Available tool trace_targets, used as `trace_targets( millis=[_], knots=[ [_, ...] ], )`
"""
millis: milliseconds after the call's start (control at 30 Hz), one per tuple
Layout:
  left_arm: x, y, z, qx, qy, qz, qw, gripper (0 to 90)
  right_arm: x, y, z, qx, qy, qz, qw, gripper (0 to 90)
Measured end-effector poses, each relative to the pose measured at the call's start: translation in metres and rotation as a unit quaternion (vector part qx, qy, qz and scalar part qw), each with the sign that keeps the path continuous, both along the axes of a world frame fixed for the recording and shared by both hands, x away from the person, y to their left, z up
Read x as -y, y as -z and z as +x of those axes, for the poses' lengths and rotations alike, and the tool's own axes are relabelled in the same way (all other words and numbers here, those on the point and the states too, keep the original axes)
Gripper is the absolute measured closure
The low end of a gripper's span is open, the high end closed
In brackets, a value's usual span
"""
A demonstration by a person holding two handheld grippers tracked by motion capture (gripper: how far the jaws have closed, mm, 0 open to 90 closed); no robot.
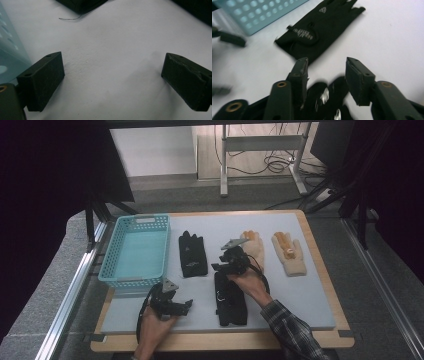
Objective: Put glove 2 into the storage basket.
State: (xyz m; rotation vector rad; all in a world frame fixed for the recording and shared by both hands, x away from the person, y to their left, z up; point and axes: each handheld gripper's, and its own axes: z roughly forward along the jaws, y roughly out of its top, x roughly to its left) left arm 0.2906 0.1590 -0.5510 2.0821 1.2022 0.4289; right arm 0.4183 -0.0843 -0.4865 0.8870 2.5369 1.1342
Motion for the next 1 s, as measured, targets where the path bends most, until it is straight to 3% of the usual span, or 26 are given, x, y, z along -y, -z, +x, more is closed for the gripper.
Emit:
trace_targets(
  millis=[333, 600, 733, 767, 800, 833, 900, 1000],
  knots=[
    [0.000, 0.000, 0.000, 0.000, 0.000, -0.002, 1.0000, 4.9, -0.048, 0.015, 0.048, -0.010, 0.003, -0.014, 0.9998, 42.1],
    [0.000, 0.000, 0.000, -0.001, 0.000, -0.001, 1.0000, 4.8, -0.080, 0.028, 0.071, -0.004, -0.002, -0.033, 0.9995, 37.8],
    [0.000, 0.000, 0.000, 0.000, 0.000, -0.001, 1.0000, 4.8, -0.090, 0.033, 0.075, -0.004, -0.007, -0.036, 0.9993, 34.3],
    [0.000, 0.000, 0.000, 0.000, 0.000, -0.001, 1.0000, 4.8, -0.096, 0.037, 0.075, -0.003, -0.011, -0.047, 0.9988, 33.9],
    [0.000, 0.000, 0.000, 0.000, 0.000, -0.001, 1.0000, 4.8, -0.103, 0.042, 0.075, 0.005, -0.016, -0.075, 0.9970, 34.7],
    [0.000, 0.000, 0.000, 0.000, 0.000, -0.001, 1.0000, 4.9, -0.104, 0.043, 0.073, 0.012, -0.017, -0.082, 0.9964, 37.2],
    [0.000, 0.000, 0.000, 0.000, 0.000, -0.001, 1.0000, 4.8, -0.103, 0.043, 0.074, 0.002, -0.011, -0.076, 0.9970, 41.1],
    [0.000, 0.000, 0.000, 0.000, 0.000, -0.001, 1.0000, 4.8, -0.102, 0.041, 0.072, 0.003, -0.004, -0.076, 0.9971, 55.8]
  ],
)
